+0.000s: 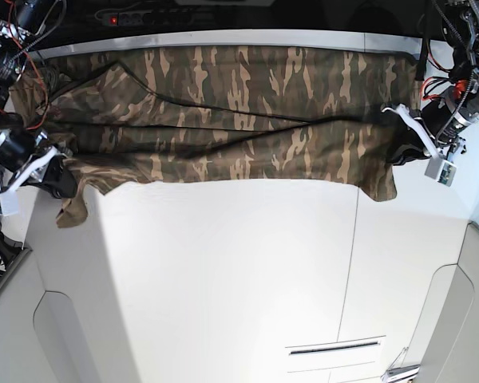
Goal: Fold the T-shirt properly
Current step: 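Lift the folded edge with both grippers and fold it over again, then lower the folded strip and adjust its ends with both grippers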
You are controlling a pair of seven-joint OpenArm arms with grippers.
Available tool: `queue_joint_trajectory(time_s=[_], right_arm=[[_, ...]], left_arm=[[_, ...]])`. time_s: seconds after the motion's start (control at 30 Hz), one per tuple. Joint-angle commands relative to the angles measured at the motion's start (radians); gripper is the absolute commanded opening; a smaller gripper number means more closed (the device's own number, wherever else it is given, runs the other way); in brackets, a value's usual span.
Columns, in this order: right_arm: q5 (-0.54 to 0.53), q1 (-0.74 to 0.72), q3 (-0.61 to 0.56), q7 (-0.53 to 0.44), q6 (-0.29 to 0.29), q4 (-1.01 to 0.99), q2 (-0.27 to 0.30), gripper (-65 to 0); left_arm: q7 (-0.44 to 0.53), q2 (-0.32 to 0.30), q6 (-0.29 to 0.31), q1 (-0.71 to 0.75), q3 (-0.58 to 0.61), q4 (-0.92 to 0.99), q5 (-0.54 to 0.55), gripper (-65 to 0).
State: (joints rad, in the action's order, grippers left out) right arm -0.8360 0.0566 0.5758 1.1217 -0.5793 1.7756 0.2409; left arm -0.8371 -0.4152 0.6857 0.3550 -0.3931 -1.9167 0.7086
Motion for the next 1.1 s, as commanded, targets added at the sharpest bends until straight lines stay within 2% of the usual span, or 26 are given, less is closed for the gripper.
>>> queue_joint_trajectory(time_s=[0.0, 0.13, 0.33, 0.5, 0.73, 0.77, 0.8, 0.87, 0.9, 1.07], right_arm=[[-0.042, 0.019, 0.023, -0.017, -0.009, 0.036, 0.013, -65.0], [-0.113, 0.138, 0.094, -0.018, -0.012, 0.055, 0.013, -65.0], [-0.140, 0.245, 0.141, -0.018, -0.024, 0.055, 0.011, -65.0], [-0.078, 0.296, 0.141, -0.023, -0.022, 0.046, 0.005, -65.0], [-0.026, 0.304, 0.141, -0.054, -0.019, -0.041, 0.006, -65.0], [-0.024, 0.304, 0.141, -0.065, -0.019, -0.058, 0.006, -65.0], [-0.024, 0.304, 0.141, -0.076, -0.019, -0.073, 0.006, -64.0], [-0.024, 0.304, 0.141, -0.073, -0.019, -0.088, 0.006, -50.3], [-0.024, 0.304, 0.141, -0.066, -0.019, -0.087, 0.007, -46.5], [-0.043, 0.301, 0.179, -0.061, -0.019, -0.056, 0.013, -45.7]], left_arm=[[0.016, -0.014, 0.012, 0.007, -0.013, -0.030, 0.012, -65.0], [0.001, -0.014, 0.006, 0.051, -0.049, -0.062, 0.013, -65.0], [-0.023, -0.014, 0.012, 0.106, -0.139, -0.063, 0.048, -65.0], [-0.100, -0.014, 0.012, 0.169, -0.144, -0.063, 0.170, -65.0], [-0.107, -0.014, 0.012, 0.216, -0.144, -0.063, 0.165, -65.0], [-0.124, -0.014, 0.012, 0.216, -0.144, -0.063, 0.165, -61.1], [-0.146, -0.014, 0.012, 0.216, -0.144, -0.063, 0.166, -56.1], [-0.175, -0.014, 0.006, 0.216, -0.144, -0.063, 0.166, -48.2], [-0.182, -0.014, -0.017, 0.216, -0.145, -0.063, 0.166, -46.4], [-0.184, -0.014, -0.039, 0.216, -0.179, -0.063, 0.181, -46.0]])
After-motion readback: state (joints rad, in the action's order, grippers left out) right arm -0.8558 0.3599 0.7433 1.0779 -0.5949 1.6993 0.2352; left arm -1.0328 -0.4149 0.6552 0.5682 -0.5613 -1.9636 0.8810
